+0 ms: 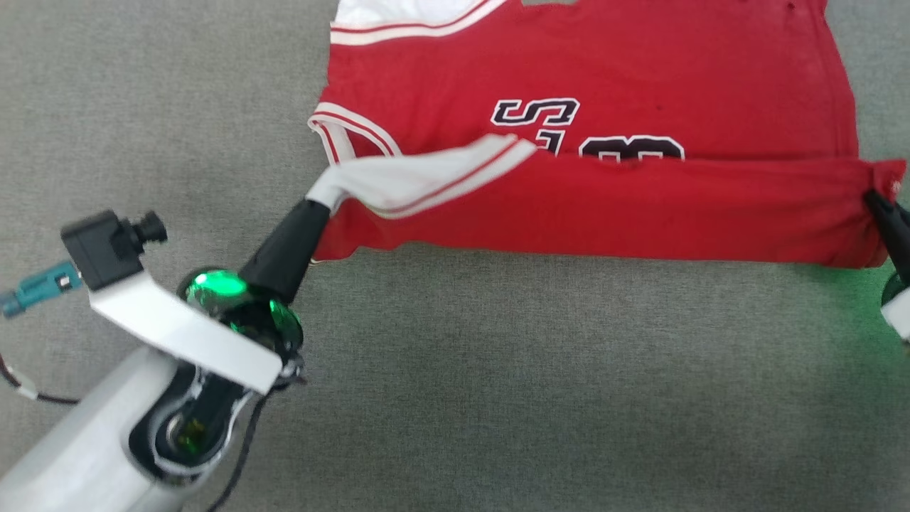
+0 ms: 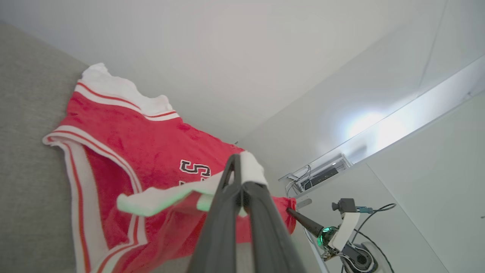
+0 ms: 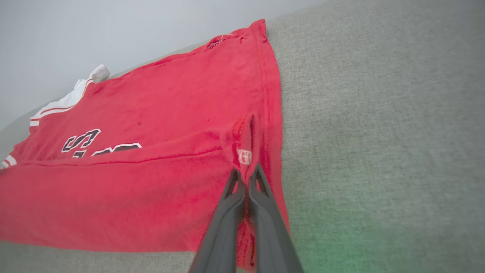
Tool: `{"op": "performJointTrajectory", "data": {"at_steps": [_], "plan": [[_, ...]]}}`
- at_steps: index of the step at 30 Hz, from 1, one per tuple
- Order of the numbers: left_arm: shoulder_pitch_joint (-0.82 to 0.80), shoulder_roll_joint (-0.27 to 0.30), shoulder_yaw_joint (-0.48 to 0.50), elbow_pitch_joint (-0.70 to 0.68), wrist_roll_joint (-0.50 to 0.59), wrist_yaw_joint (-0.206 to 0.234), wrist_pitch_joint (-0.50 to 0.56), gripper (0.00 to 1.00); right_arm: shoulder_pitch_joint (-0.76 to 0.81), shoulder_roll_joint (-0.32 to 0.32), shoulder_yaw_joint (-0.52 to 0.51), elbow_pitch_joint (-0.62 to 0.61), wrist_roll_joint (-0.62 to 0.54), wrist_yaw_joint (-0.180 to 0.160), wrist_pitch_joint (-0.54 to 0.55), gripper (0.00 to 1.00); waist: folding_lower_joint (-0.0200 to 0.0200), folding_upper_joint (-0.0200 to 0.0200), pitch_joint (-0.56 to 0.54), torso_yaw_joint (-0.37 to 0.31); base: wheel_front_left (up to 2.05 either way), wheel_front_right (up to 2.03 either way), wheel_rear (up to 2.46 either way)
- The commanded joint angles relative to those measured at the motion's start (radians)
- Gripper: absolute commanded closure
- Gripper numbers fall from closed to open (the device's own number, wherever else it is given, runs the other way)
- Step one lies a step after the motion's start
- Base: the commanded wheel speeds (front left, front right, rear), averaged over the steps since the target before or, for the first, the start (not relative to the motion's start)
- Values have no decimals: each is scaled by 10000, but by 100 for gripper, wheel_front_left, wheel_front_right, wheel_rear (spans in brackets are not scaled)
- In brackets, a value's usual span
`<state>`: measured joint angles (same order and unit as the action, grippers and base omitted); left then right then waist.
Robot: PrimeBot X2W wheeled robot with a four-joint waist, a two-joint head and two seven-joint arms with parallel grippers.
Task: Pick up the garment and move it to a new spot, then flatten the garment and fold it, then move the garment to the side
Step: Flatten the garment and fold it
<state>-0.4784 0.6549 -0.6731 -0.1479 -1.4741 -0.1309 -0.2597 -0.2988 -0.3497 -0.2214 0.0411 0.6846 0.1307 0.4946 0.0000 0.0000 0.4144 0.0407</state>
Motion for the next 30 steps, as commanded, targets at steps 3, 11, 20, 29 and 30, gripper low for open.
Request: {"op": "performJointTrajectory", "data": {"at_steps": [3, 11, 20, 29, 30], "plan": [[-792, -84, -200, 790, -189, 12, 75, 100, -731, 89, 124, 617, -176, 0, -293, 100, 0, 0, 363, -18, 0, 0, 0], [-1569, -223, -639, 2170, -311, 12, 151, 100, -1498, 167, 370, 1682, -540, 0, -635, 100, 0, 0, 695, -90, 0, 0, 0], [-2246, 70, -1602, 3501, 349, 12, 153, 9, -1626, 174, 809, 2474, -758, -2, -1147, 65, 0, 0, 617, -142, 0, 0, 0], [-3470, 1860, -2655, 3115, 1490, 12, 415, 0, -1101, 29, 1031, 2143, -859, 0, -1810, 0, 0, 0, -40, -127, 0, 0, 0], [-3573, 2022, -2748, 3064, 1512, 12, 596, 0, -1022, 31, 1022, 2066, -841, 0, -1814, 0, 0, 0, -90, -120, 0, 0, 0]]}}
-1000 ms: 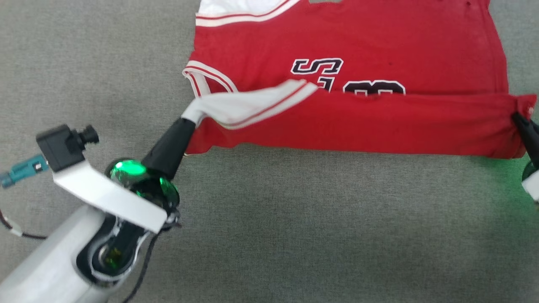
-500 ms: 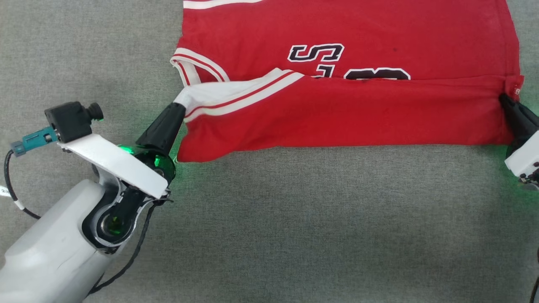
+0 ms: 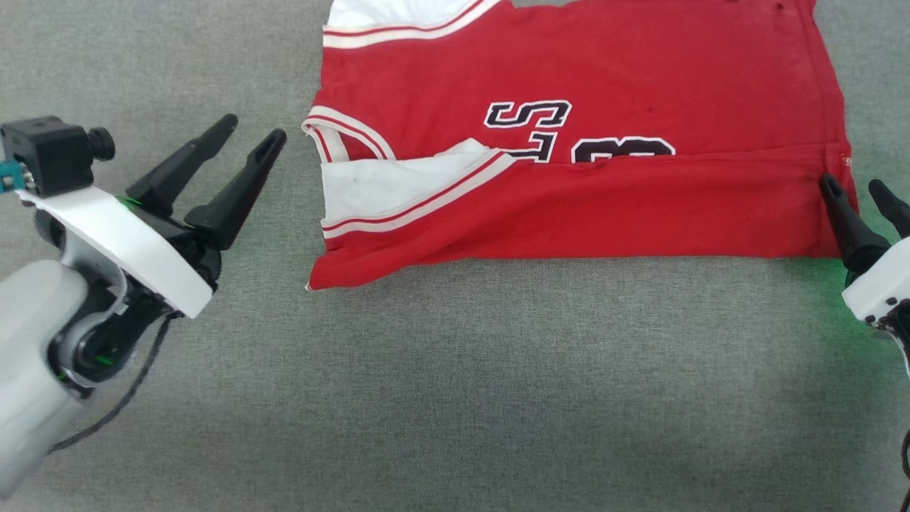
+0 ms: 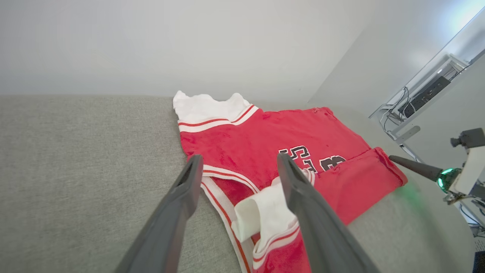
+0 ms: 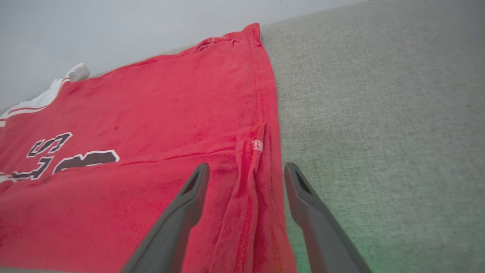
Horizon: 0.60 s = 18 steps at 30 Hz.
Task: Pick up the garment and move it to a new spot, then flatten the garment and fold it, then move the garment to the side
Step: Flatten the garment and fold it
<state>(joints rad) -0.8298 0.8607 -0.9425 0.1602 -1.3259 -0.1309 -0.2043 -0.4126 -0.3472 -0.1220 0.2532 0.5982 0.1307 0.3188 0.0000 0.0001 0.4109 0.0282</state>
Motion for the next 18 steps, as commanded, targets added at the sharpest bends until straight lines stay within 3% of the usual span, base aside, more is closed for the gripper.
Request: {"op": "performJointTrajectory", "data": {"at_steps": [1, 5, 9, 15, 18], "plan": [[-154, 154, -167, -45, 108, 12, 314, 0, 182, 22, 20, -111, 31, 0, -58, 0, 0, -1, -112, 13, 0, 0, 0], [-338, 572, -991, -390, 172, 167, 2336, 0, 366, 117, 91, -368, 26, 0, 14, 0, 0, -1, -243, 28, 0, 0, 0], [-185, 628, -1548, -885, -418, 416, 4001, 0, 398, 215, 121, -502, 18, 0, 31, 0, 0, -1, -239, -7, 0, 0, 0], [-382, 244, -1805, -395, -862, 886, 5052, 0, 233, 396, 300, -684, 64, 0, 59, 0, 0, -1, 10, -247, 0, 0, 0], [-509, -224, -1853, 159, -1297, 821, 5503, 0, 177, 396, 280, -695, 98, 0, 54, 0, 0, -1, 160, -403, 0, 0, 0]]}}
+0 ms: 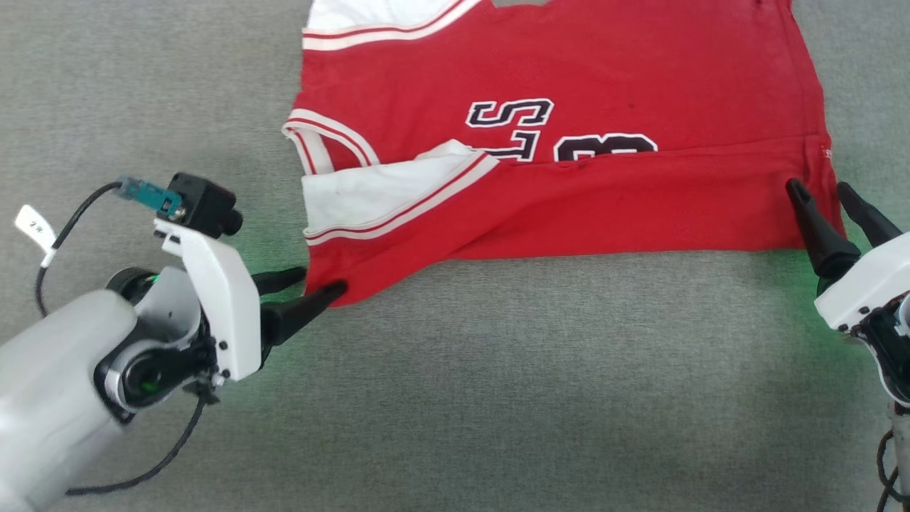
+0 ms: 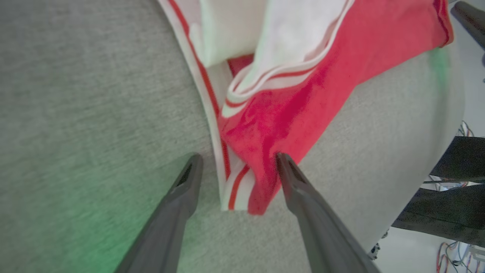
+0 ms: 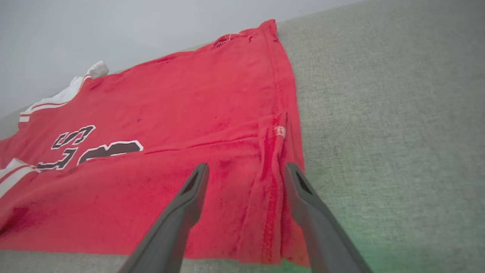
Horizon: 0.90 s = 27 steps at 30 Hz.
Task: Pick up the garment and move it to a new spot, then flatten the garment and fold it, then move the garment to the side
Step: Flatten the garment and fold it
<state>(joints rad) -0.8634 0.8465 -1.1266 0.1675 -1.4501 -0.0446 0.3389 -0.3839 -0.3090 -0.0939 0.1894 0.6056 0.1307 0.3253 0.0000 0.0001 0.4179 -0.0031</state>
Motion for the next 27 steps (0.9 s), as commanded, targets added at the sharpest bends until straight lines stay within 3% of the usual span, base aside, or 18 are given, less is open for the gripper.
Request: {"op": "performJointTrajectory", "data": {"at_steps": [1, 6, 7, 8, 10, 11, 16, 22, 27], "plan": [[-222, -194, -36, 323, -98, -47, 183, 0, -150, 20, -13, -43, 51, 0, -34, 0, 0, -1, 148, -153, 0, 0, 0], [-311, -686, -244, 1338, -288, -175, 797, 0, -217, 33, 23, -31, 101, 0, -105, 0, 0, -1, 309, -378, 0, 0, 0], [-320, -771, -320, 1537, -334, -226, 962, 11, -244, 24, 36, -42, 111, 0, -118, 0, 0, -1, 354, -438, 0, 0, 0], [-328, -859, -388, 1690, -394, -277, 1118, 50, -266, 17, 51, -44, 124, 0, -115, 0, 0, -1, 383, -483, 0, 0, 0], [-305, -1004, -424, 1900, -571, -400, 1366, 88, -300, -21, 79, -46, 143, 0, -109, 0, 0, -1, 437, -566, 0, 0, 0], [-338, -1051, -434, 1960, -590, -450, 1415, 100, -324, -54, 94, -57, 142, 0, -87, 0, 0, -1, 459, -604, 0, 0, 0], [-408, -1187, -389, 2095, -656, -621, 1382, 100, -380, -557, 528, -137, -158, 0, 479, 0, 0, -1, 514, -644, 0, 0, 0], [-496, -1262, -360, 2011, -461, -732, 1183, 100, -650, -1610, 1503, -398, -284, 0, 2679, 0, 0, -1, 615, -557, 0, 0, 0], [-522, -1335, -356, 1940, -302, -759, 954, 100, -1073, -1953, 2034, -272, -152, 0, 4505, 0, 0, -1, 768, -466, 0, 0, 0]]}}
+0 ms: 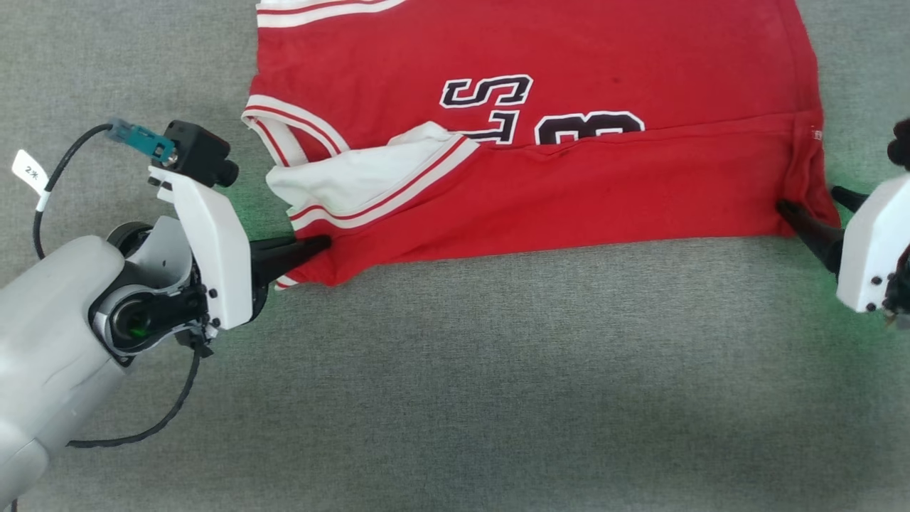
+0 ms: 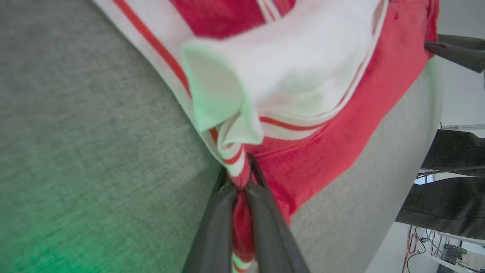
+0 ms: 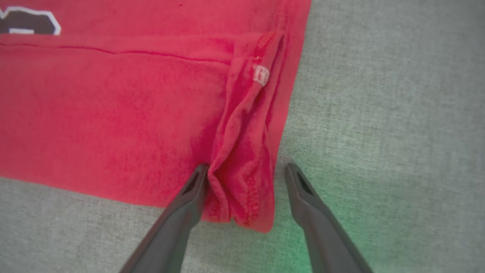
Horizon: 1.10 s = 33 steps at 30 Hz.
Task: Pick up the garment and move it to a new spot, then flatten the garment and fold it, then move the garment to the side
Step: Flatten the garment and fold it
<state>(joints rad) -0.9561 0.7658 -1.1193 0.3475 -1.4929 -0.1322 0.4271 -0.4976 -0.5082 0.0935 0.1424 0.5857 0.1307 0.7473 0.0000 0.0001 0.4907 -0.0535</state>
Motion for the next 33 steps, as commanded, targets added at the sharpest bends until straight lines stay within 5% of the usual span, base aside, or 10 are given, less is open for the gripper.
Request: {"op": "performJointTrajectory", "data": {"at_steps": [1, 2, 3, 4, 12, 27, 33], "plan": [[395, -569, -434, 145, 143, 107, 44, 100, -7, -5, 284, 268, 77, 0, 588, 0, 0, -1, 70, 74, 0, 0, 0], [382, -614, -438, 157, 153, 103, 17, 100, -59, -50, 372, 338, 74, 0, 833, 41, 0, -1, 89, 109, 0, 0, 0], [360, -676, -439, 163, 165, 94, -20, 100, -72, -135, 442, 369, 9, 0, 1033, 62, 0, -1, 103, 168, 0, 0, 0], [343, -713, -429, 192, 187, 85, -75, 100, -74, -158, 481, 396, -9, 0, 1153, 100, 0, -1, 101, 200, 0, 0, 0], [700, -394, -298, -327, 68, 42, -571, 100, 437, -199, 6, -95, 130, -3, 976, 100, 0, -1, -267, 386, 0, 0, 0], [2329, 2014, -193, -3643, -270, 36, -1525, 100, 3195, -968, -1140, -2563, 655, -2, 1865, 100, 0, -1, -831, 532, 0, 0, 0], [2667, 1981, -256, -3877, -199, 177, -1867, 100, 4001, -629, -1767, -3147, 609, -2, 1727, 100, 0, -1, -901, 562, 0, 0, 0]]}}
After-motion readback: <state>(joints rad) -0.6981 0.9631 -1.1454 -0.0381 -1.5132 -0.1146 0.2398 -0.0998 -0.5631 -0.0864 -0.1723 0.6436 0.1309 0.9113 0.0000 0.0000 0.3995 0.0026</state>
